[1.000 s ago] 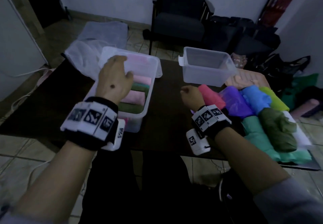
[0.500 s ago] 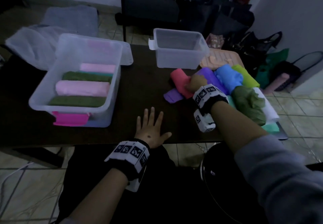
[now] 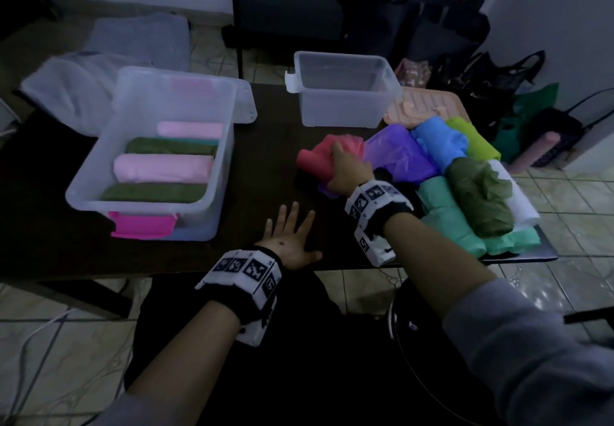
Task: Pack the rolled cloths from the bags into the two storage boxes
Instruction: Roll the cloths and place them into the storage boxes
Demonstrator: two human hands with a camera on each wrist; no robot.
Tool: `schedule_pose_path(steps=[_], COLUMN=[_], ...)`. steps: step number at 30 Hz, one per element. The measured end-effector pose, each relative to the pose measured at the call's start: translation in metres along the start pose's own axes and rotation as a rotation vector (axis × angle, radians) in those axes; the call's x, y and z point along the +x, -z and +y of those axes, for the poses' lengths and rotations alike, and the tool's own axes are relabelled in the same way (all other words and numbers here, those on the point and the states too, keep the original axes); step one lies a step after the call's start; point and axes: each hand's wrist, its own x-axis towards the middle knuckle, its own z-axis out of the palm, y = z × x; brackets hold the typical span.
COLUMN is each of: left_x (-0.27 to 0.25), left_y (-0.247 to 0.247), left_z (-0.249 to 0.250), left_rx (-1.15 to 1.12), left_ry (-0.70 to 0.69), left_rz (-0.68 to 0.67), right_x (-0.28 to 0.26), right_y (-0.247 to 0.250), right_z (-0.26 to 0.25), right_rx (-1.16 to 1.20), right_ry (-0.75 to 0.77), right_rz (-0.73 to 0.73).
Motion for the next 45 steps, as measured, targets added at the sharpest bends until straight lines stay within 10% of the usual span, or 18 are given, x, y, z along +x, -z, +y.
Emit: schedule_pose_path(steps=[9, 25, 35, 41, 45], left_x=[-0.016, 0.037, 0.023, 0.032, 0.045], left_y=[0.055, 0.105, 0.141, 0.098, 0.075], left_z=[0.0, 0.006, 0.011, 0.018, 0.009], left_rx=[-0.29, -0.944, -0.876, -0.031, 0.086], left_ry=[0.27, 0.195, 0.032, -0.015, -0.005], left_rz=[0.596, 0.328, 0.845, 0.186, 0.1], right_x=[-0.043, -0.077, -0.077, -0.076, -0.079], right_y=[-0.016, -0.017, -0.011, -0.011, -0.012], right_z=[-0.006, 0.0, 0.0, -0.002, -0.002], right_rx=[-0.237, -0.283, -0.21, -0.181, -0.142], right_ry=[0.237, 0.447, 0.447, 0.439, 0.452], right_rz=[-0.004, -0.174, -0.279, -0.289, -0.296])
